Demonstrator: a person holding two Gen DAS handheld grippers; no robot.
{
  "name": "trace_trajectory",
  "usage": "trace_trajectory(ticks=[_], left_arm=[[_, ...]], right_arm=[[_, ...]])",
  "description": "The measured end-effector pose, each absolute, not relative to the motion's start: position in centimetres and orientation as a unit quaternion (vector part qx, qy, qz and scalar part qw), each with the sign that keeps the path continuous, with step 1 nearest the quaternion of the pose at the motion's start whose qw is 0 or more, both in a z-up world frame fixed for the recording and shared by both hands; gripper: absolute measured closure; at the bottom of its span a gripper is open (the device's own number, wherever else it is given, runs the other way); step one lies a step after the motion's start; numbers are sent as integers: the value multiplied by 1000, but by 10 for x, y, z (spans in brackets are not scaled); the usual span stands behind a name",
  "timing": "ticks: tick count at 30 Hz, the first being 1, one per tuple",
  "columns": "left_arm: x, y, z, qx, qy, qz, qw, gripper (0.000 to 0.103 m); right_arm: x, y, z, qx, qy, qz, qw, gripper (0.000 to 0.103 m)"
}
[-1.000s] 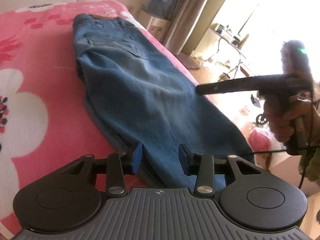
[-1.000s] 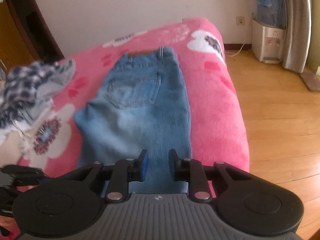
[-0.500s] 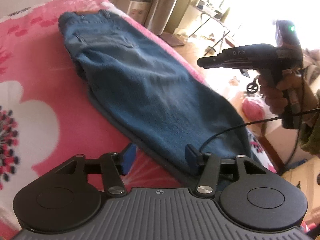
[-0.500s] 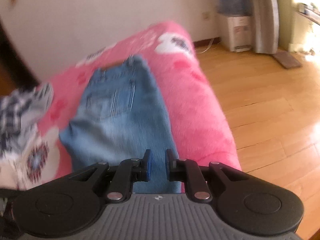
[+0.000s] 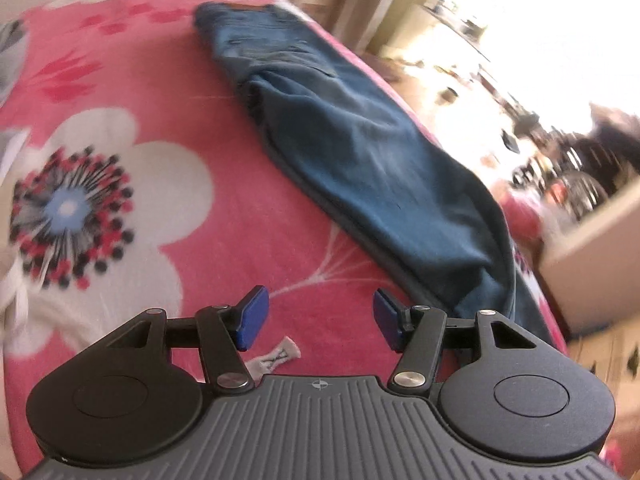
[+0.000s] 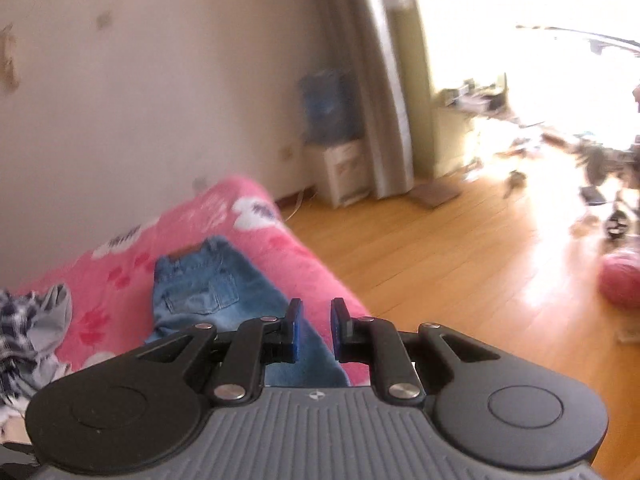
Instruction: Fold clothes
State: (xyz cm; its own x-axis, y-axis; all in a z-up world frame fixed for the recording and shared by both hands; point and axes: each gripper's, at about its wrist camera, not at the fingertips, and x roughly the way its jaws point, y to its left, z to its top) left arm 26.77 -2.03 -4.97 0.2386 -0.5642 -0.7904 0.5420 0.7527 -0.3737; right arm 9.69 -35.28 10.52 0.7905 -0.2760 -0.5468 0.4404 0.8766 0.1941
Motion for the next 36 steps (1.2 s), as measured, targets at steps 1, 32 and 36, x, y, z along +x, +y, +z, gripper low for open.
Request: trace_trajectory(ticks=[1,32,36], left_arm=[[264,-20,-49,-19,502,-346,792,45],[173,-10,-42,99,491,-365,785,45],[172,-5,-30,108,489,-366,784,45]], right_arm=[[86,-343,108,160,259,-204,930,87],[-70,-297,110,160,302,-79,936,83],[-76,-302,79,173,331,46,926,82]])
